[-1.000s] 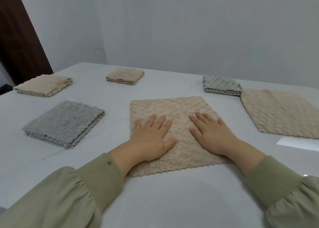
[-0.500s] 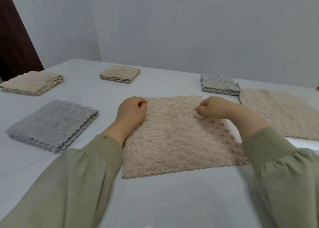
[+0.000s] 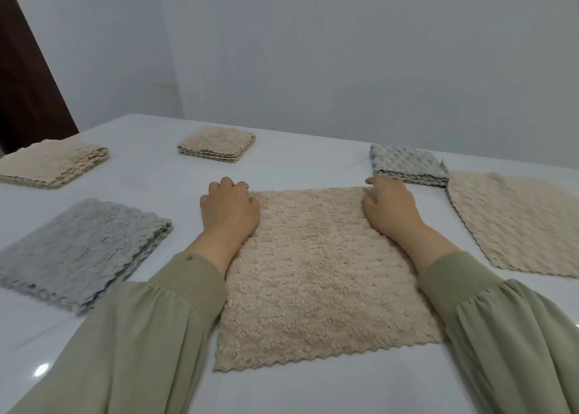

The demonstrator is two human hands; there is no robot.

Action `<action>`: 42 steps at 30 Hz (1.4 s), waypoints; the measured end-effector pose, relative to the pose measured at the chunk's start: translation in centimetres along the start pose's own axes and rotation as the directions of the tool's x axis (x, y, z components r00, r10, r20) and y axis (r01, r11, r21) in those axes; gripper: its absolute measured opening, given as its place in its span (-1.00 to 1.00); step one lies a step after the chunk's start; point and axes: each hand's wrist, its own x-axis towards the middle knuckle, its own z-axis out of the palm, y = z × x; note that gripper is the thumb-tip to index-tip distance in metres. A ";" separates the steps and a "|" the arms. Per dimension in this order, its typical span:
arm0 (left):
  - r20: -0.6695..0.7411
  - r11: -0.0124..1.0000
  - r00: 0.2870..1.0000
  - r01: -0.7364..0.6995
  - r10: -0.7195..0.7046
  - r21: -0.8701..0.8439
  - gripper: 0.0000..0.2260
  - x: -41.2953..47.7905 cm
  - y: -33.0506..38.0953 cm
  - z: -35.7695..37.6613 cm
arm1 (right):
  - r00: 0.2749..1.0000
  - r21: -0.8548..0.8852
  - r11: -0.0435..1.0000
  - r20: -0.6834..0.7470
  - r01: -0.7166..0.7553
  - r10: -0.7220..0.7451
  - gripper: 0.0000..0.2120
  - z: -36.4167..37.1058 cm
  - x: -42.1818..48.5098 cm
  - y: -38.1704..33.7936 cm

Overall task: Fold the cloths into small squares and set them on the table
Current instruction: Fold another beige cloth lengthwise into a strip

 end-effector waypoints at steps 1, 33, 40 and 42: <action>0.000 1.000 1.000 -0.001 0.001 0.010 -0.67 0.0 0.1 0.1 | 0.993 -0.026 1.000 0.117 -0.006 0.009 -0.60 0.3 0.1 0.2; -0.005 0.763 1.000 -0.009 0.007 -0.646 -0.78 -7.8 -0.9 -5.3 | 0.968 0.260 0.947 -0.111 -0.190 0.225 -0.81 -4.9 -7.4 1.4; 0.195 0.930 0.915 -0.320 0.353 -0.182 -0.46 -8.3 -0.8 -4.8 | 0.995 0.140 0.986 0.001 0.096 -0.097 -0.81 -5.3 -9.1 -0.3; 0.359 0.912 0.846 -0.409 0.394 -0.036 -0.37 -8.6 -0.5 -3.7 | 0.968 -0.016 0.982 0.173 0.186 -0.180 -0.70 -4.6 -9.3 -0.6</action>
